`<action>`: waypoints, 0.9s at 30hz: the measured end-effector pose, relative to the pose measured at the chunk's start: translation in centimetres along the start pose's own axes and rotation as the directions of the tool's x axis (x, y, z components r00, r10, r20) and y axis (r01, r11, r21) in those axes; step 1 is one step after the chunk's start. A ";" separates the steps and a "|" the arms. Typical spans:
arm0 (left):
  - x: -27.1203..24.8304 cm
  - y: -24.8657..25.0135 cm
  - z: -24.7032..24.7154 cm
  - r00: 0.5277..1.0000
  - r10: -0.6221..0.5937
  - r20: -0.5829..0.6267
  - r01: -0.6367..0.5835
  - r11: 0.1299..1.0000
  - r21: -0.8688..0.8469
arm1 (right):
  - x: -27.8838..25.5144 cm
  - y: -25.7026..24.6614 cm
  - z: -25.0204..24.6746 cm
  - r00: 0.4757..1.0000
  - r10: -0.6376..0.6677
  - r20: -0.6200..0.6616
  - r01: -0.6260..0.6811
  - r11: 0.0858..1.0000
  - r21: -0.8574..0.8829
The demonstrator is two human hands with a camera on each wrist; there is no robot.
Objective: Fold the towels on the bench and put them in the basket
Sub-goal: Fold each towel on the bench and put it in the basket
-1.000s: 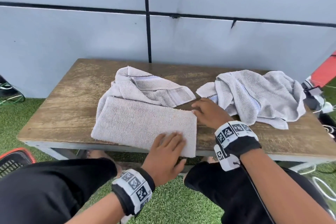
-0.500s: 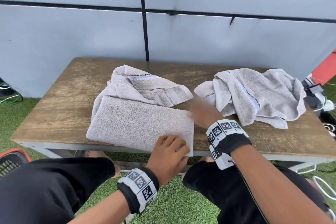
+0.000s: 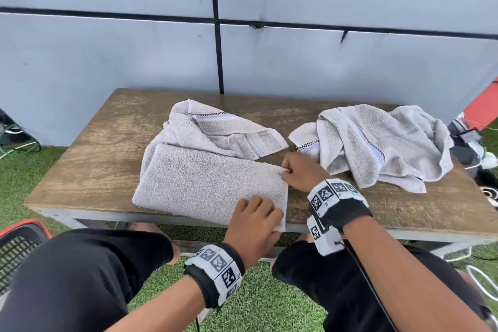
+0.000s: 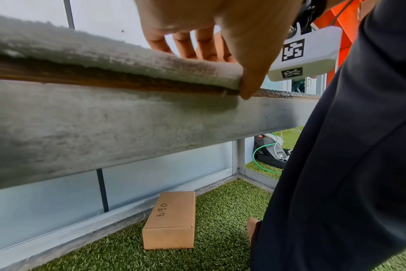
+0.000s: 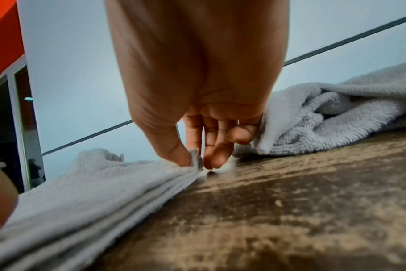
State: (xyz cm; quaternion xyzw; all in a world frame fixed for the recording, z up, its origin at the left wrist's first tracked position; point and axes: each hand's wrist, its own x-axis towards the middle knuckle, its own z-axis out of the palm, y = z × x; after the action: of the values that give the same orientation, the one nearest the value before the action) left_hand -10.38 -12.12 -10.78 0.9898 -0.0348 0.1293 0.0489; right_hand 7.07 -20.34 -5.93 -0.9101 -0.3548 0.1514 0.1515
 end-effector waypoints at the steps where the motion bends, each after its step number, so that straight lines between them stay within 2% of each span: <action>1: 0.0 -0.1 -0.1 1.000 0.004 -0.012 -0.004 1.000 -0.014 | 0.0 0.0 -0.1 1.000 0.004 -0.006 -0.004 1.000 0.029; 6: -0.2 0.0 -0.9 0.998 0.016 -0.067 -0.022 0.996 -0.091 | -0.2 0.1 -1.1 0.999 0.039 -0.012 -0.035 0.973 0.226; 10: 0.3 0.6 -2.8 0.981 -0.043 -0.187 0.005 0.981 -0.194 | -0.7 0.5 -3.5 0.998 0.030 -0.053 -0.006 0.918 0.397; 15: 0.0 0.3 -6.0 0.916 -0.214 -0.338 0.083 0.929 -0.361 | -2.0 0.6 -6.8 0.990 -0.118 -0.083 0.144 0.789 0.597; 20: -2.7 -0.9 -8.2 0.840 -0.379 -0.389 0.178 0.868 -0.463 | -3.0 -0.8 -8.2 0.963 -0.262 0.057 0.140 0.674 0.726; 23: -4.9 -2.1 -8.3 0.775 -0.559 -0.294 0.288 0.728 -0.622 | -2.4 -2.4 -8.4 0.913 -0.374 0.166 0.159 0.698 0.698; 25: -6.0 -2.7 -8.2 0.705 -0.673 -0.225 0.308 0.576 -0.757 | -1.7 -4.0 -8.5 0.895 -0.397 0.205 0.167 0.723 0.671; 27: -7.0 -3.7 -8.0 0.634 -0.749 -0.191 0.305 0.469 -0.829 | -0.4 -6.1 -8.4 0.890 -0.402 0.217 0.182 0.747 0.639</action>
State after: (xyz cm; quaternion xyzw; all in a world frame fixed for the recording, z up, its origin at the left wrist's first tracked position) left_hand -18.90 -7.17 -5.20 0.7582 0.2555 0.3501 0.4872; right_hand 6.37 -17.73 4.15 -0.7051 -0.4487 0.3852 0.3913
